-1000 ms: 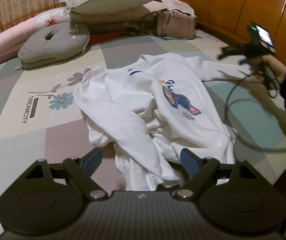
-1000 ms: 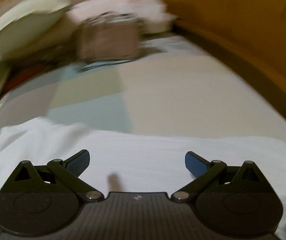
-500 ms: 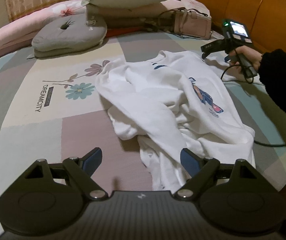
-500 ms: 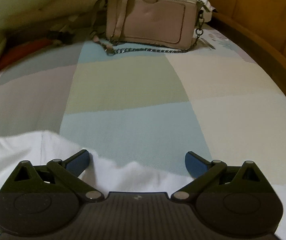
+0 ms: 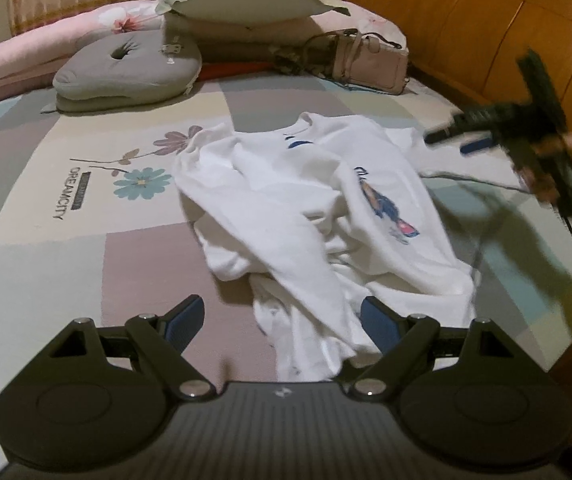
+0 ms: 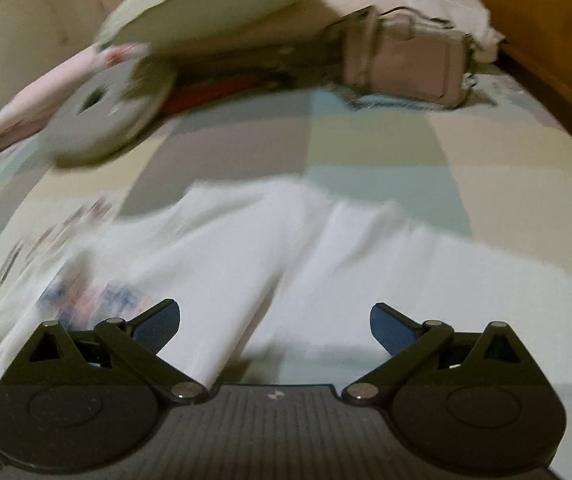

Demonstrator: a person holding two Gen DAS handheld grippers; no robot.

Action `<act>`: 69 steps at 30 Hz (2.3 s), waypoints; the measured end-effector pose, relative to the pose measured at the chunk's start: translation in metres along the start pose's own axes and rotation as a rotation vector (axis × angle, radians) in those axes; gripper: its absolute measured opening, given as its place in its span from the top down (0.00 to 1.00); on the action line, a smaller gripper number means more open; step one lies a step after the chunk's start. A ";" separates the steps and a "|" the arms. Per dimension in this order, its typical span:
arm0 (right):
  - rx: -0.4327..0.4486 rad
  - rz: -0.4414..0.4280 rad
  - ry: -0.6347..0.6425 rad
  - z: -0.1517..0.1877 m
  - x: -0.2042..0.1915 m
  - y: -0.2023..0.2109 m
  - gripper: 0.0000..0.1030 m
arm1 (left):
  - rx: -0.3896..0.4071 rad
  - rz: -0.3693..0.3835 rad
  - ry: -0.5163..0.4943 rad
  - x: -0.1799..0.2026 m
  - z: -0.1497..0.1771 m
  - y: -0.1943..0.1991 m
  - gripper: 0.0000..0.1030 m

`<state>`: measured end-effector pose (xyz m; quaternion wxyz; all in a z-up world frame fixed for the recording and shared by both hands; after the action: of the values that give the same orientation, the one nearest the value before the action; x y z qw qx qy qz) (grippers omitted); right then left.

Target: Fold clothes

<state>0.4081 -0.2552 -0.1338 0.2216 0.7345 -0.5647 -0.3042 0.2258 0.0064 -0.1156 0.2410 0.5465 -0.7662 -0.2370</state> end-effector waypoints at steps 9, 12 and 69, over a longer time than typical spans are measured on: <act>-0.021 -0.095 -0.009 0.105 -0.062 0.065 0.00 | 0.001 0.032 -0.008 0.018 0.012 0.013 0.13; -0.021 -0.107 0.027 0.127 -0.084 0.073 0.00 | -0.002 0.028 0.006 0.019 0.016 0.013 0.13; 0.144 -0.088 0.048 0.126 -0.131 0.102 0.00 | -0.108 -0.531 -0.086 -0.154 -0.039 -0.081 0.27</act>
<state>0.2262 -0.1531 -0.1299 0.1683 0.7796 -0.5469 -0.2546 0.3528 0.1257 -0.1535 0.1663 0.7040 -0.5920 -0.3554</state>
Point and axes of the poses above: each gripper's, at about its wrist camera, not at the fingertips, and y roughly against the way its jaws point, x to its right, z to its underside, the point moved 7 cm from there along -y, roughly the way its jaws point, and after that the axes turned 7 degrees about x, right-handed, at the moved point
